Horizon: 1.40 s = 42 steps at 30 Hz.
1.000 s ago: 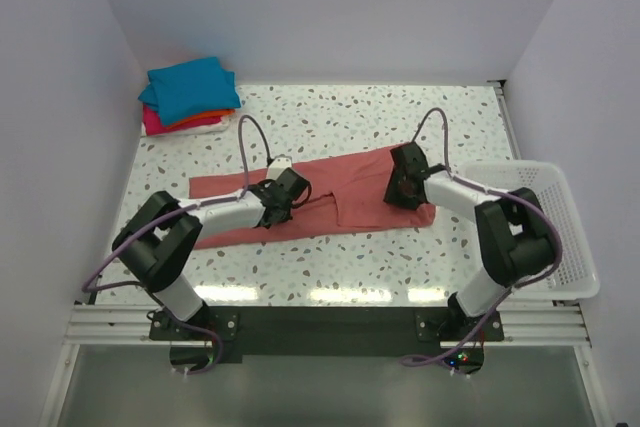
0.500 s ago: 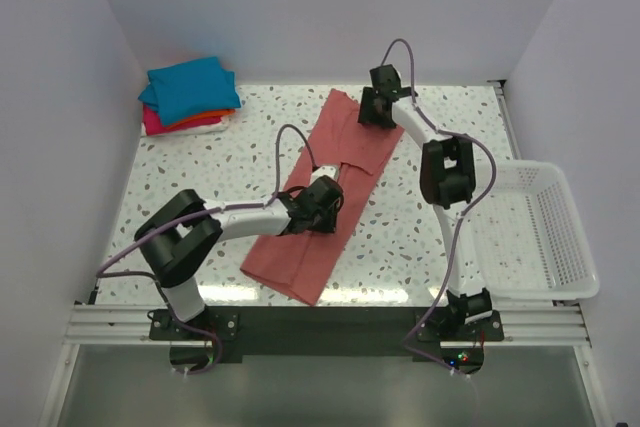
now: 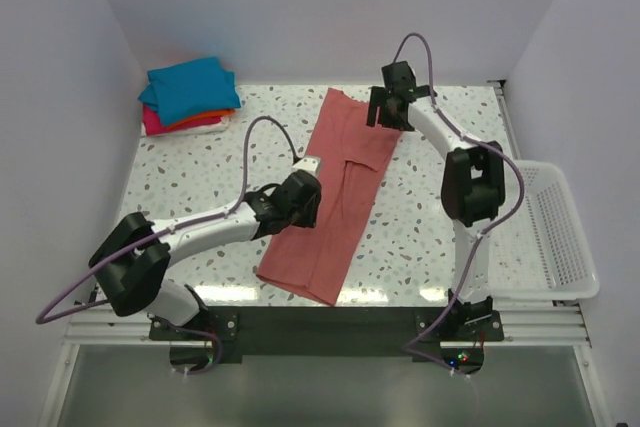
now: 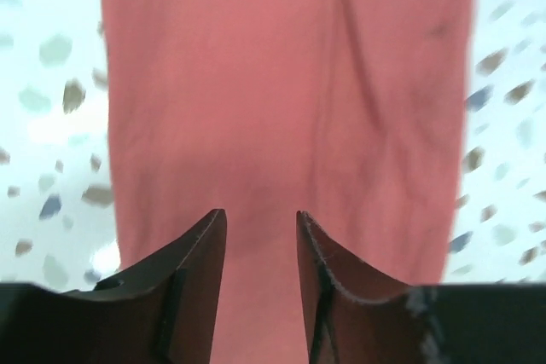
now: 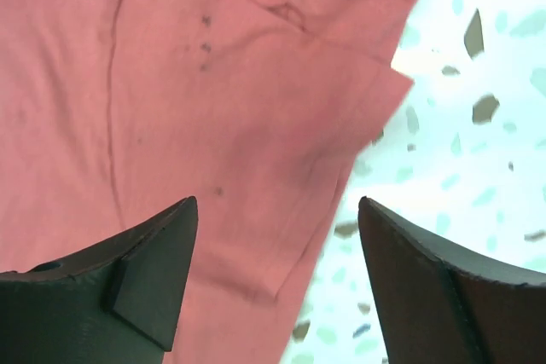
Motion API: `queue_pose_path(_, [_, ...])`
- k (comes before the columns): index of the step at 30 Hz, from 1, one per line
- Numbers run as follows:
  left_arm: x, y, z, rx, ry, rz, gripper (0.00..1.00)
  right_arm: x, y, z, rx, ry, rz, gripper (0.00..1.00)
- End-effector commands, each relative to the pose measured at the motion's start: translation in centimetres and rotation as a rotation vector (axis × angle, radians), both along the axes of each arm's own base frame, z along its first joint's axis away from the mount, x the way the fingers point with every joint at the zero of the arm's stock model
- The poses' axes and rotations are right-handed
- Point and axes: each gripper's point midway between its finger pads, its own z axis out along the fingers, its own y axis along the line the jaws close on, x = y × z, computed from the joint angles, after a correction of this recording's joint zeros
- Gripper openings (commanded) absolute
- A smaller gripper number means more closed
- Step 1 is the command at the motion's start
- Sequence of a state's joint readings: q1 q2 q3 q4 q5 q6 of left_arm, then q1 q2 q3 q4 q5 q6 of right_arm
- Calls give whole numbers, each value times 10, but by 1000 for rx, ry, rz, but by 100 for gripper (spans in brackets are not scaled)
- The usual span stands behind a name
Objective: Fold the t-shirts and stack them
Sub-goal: Fold the tshirt
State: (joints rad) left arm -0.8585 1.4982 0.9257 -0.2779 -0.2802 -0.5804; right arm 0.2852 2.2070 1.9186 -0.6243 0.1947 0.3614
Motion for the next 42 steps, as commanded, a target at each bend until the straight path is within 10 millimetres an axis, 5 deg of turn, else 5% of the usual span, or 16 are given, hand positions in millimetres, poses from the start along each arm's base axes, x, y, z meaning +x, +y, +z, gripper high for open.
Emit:
queue_pose_path(1, [-28,41,-36,133,53,-1,42,-18,8,33,43,-73,-30,78])
queue_pose_path(4, [-43,50,-48,137,79,0,31,-33,14,-4,53,-8,-18,67])
queue_pose_path(10, [-60,62,-67,171,106,6,22,-31,25,-53,60,91,28,44])
queue_pose_path(14, [-74,54,-77,153,136,-24,18,-10,21,-71,22,115,33,42])
queue_pose_path(15, [-77,49,-79,133,145,-38,17,-12,17,-90,-1,159,37,42])
queue_pose_path(21, [-87,13,-80,1,168,-90,17,31,0,-103,-37,142,21,47])
queue_pose_path(26, [-73,-19,-61,-88,133,-125,36,66,7,-75,-30,32,72,66])
queue_pose_path(30, [-63,-38,-43,-123,109,-156,45,75,15,-44,-3,-33,100,75])
queue_pose_path(33, [-53,-35,-19,-134,50,-137,51,75,13,14,19,-133,79,83])
queue_pose_path(35, [-50,-23,-11,-119,29,-107,53,66,8,56,31,-192,56,85])
queue_pose_path(37, [-48,-11,8,-136,-10,-71,53,48,-1,65,21,-180,12,86])
queue_pose_path(38, [-50,3,3,-106,-10,-39,53,34,-4,100,60,-222,-28,86])
queue_pose_path(39, [-51,9,10,-117,-24,-24,50,10,-2,75,76,-142,-21,85])
queue_pose_path(40, [-53,15,9,-122,-20,-5,49,-7,0,79,95,-139,-23,85])
queue_pose_path(41, [-61,23,0,-105,3,-1,49,-22,3,113,156,-217,-45,85])
queue_pose_path(42, [-65,26,1,-118,3,-7,48,-58,9,75,149,-131,-25,84])
